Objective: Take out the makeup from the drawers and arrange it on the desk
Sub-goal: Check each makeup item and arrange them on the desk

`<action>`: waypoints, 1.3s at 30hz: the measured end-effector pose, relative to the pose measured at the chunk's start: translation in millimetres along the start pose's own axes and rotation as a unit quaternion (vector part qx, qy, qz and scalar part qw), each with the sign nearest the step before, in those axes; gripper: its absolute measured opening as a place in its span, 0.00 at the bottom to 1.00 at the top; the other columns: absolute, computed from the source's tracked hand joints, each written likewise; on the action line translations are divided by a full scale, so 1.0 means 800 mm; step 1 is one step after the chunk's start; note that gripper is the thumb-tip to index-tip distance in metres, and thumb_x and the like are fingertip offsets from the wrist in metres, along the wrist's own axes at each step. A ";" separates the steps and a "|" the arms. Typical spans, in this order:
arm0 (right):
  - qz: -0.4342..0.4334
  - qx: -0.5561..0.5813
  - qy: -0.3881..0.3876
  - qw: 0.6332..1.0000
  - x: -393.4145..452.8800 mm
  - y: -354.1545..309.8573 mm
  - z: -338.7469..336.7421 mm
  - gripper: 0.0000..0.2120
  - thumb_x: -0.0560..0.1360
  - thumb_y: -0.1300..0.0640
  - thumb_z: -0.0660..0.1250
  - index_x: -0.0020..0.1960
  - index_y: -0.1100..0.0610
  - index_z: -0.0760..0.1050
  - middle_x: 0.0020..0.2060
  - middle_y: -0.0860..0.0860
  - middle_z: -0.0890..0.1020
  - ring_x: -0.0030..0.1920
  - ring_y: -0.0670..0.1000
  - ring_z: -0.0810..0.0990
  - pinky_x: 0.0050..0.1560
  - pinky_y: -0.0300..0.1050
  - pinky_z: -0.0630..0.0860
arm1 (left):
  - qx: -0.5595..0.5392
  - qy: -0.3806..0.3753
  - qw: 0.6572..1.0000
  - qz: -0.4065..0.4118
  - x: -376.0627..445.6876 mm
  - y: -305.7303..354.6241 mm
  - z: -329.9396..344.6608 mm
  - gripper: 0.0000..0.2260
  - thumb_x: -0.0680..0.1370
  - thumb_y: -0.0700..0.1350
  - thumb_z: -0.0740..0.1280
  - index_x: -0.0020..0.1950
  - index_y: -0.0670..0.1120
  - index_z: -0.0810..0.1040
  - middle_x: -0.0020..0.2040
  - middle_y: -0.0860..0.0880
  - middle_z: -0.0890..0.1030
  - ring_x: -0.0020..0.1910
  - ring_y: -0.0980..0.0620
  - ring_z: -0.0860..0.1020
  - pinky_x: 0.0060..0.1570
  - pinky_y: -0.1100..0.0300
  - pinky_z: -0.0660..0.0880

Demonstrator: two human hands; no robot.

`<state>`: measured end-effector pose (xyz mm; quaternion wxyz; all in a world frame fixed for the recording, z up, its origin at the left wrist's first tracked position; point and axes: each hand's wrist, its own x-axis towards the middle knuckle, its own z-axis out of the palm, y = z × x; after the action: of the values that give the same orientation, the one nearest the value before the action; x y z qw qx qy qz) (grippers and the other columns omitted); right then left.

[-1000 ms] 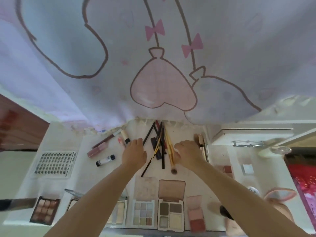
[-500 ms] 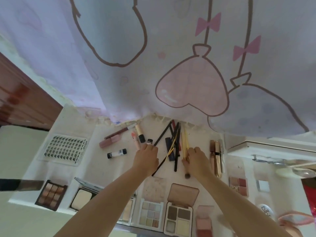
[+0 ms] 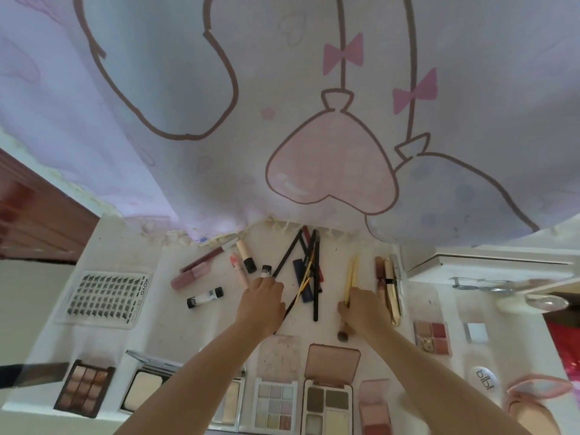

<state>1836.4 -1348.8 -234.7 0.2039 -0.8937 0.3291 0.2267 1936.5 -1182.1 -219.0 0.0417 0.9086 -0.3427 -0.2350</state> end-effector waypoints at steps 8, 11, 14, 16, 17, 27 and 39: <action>0.061 0.105 0.034 0.992 0.001 0.001 -0.019 0.09 0.77 0.62 0.54 0.55 0.64 0.65 0.44 0.57 0.78 0.44 0.57 0.78 0.36 0.45 0.72 | 0.001 -0.006 1.000 -0.008 0.000 0.005 0.001 0.16 0.78 0.48 0.58 0.65 0.47 0.67 0.66 0.49 0.69 0.67 0.49 0.65 0.66 0.53 0.65; -0.007 0.032 0.090 0.995 -0.005 -0.001 -0.049 0.10 0.78 0.61 0.53 0.55 0.63 0.68 0.36 0.51 0.73 0.48 0.55 0.75 0.47 0.45 0.73 | -0.017 0.006 1.000 -0.004 -0.001 0.003 -0.001 0.16 0.78 0.47 0.58 0.66 0.47 0.67 0.67 0.49 0.69 0.68 0.50 0.64 0.65 0.55 0.65; -0.111 -0.192 0.150 0.963 -0.011 0.004 -0.085 0.13 0.75 0.64 0.54 0.56 0.58 0.71 0.45 0.52 0.76 0.55 0.55 0.73 0.64 0.54 0.62 | -0.036 0.014 0.999 -0.009 -0.002 -0.003 -0.006 0.17 0.78 0.47 0.58 0.66 0.46 0.67 0.67 0.49 0.69 0.68 0.50 0.64 0.66 0.55 0.65; -0.178 -0.274 0.135 0.936 -0.010 0.005 -0.098 0.15 0.72 0.67 0.55 0.55 0.58 0.73 0.50 0.53 0.75 0.58 0.56 0.71 0.68 0.59 0.53 | -0.054 0.016 0.998 -0.021 -0.002 -0.007 -0.009 0.18 0.78 0.46 0.59 0.68 0.46 0.66 0.67 0.48 0.69 0.69 0.49 0.63 0.66 0.55 0.64; -0.208 -0.291 0.125 0.925 -0.005 0.005 -0.102 0.15 0.72 0.67 0.55 0.54 0.59 0.74 0.52 0.54 0.75 0.60 0.56 0.69 0.68 0.59 0.50 | -0.057 0.017 0.998 -0.026 -0.002 -0.010 -0.010 0.18 0.78 0.47 0.58 0.68 0.46 0.66 0.67 0.48 0.69 0.69 0.49 0.63 0.66 0.55 0.64; -0.399 -0.311 0.053 0.861 0.044 -0.002 -0.043 0.14 0.78 0.63 0.55 0.60 0.63 0.73 0.73 0.59 0.56 0.74 0.58 0.43 0.71 0.55 0.33 | -0.047 -0.028 0.998 -0.021 -0.021 -0.013 -0.009 0.18 0.79 0.47 0.58 0.68 0.47 0.66 0.67 0.49 0.69 0.68 0.49 0.62 0.65 0.56 0.65; -0.280 -0.050 0.095 0.954 0.015 0.003 -0.007 0.18 0.75 0.67 0.58 0.64 0.64 0.69 0.66 0.59 0.69 0.70 0.58 0.62 0.70 0.42 0.57 | -0.029 -0.030 0.999 -0.025 -0.018 0.000 -0.002 0.16 0.78 0.47 0.59 0.66 0.45 0.68 0.65 0.47 0.71 0.66 0.47 0.66 0.64 0.54 0.66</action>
<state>1844.4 -1359.2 -237.3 0.1823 -0.9764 0.0721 0.0907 1927.5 -1173.0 -211.3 0.0520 0.9078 -0.3136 -0.2735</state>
